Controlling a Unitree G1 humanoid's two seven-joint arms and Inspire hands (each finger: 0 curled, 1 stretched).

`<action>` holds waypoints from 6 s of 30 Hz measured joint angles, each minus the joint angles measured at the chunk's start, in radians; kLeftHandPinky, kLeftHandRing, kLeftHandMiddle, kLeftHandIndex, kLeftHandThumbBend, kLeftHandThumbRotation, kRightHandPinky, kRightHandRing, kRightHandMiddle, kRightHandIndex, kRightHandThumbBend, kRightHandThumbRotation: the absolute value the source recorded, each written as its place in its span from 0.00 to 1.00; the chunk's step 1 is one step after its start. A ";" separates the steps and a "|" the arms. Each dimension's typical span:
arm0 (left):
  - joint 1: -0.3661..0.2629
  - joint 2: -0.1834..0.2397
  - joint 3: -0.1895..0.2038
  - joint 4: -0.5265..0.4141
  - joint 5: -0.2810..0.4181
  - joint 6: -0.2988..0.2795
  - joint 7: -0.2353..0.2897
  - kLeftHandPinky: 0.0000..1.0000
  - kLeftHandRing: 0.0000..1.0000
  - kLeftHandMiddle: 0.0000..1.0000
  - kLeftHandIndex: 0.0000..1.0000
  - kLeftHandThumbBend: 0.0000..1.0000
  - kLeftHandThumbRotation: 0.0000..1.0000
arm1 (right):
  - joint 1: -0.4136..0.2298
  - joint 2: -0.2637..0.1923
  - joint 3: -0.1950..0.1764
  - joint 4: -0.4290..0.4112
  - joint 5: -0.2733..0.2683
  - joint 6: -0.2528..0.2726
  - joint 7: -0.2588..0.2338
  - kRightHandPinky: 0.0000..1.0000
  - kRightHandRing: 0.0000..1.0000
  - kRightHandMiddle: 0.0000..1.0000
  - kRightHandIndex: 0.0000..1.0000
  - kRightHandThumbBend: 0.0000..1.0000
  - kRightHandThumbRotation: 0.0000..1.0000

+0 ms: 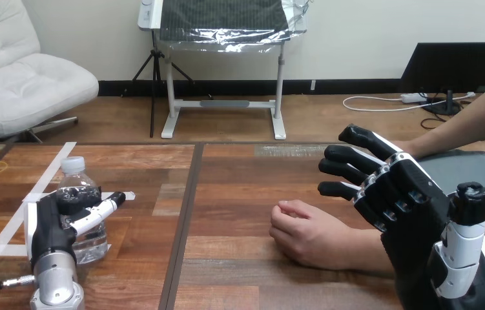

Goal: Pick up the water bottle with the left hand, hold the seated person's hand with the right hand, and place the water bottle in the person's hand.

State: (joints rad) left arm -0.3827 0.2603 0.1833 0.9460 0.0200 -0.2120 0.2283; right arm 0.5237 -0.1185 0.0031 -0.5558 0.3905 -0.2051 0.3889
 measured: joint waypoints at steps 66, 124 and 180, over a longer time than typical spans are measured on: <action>0.265 -0.091 -0.031 -0.593 -0.006 -0.122 -0.093 0.26 0.30 0.36 0.41 0.60 0.00 | -0.268 -0.187 -0.122 0.303 -0.314 -0.097 -0.014 0.70 0.79 0.79 0.80 0.77 0.69; 0.310 -0.154 -0.068 -0.936 0.028 -0.166 -0.148 0.23 0.28 0.34 0.40 0.57 0.00 | -0.677 -0.669 -0.006 0.892 -0.820 -0.235 0.081 0.95 0.93 0.93 0.89 1.00 0.43; 0.318 -0.162 -0.047 -0.979 -0.011 -0.166 -0.158 0.22 0.28 0.33 0.40 0.58 0.00 | -0.771 -0.698 0.145 0.971 -0.940 -0.151 0.058 0.84 0.88 0.89 0.89 1.00 0.42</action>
State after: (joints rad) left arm -0.0645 0.0984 0.1364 -0.0333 0.0093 -0.3775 0.0703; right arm -0.2469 -0.8166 0.1483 0.4148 -0.5496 -0.3564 0.4474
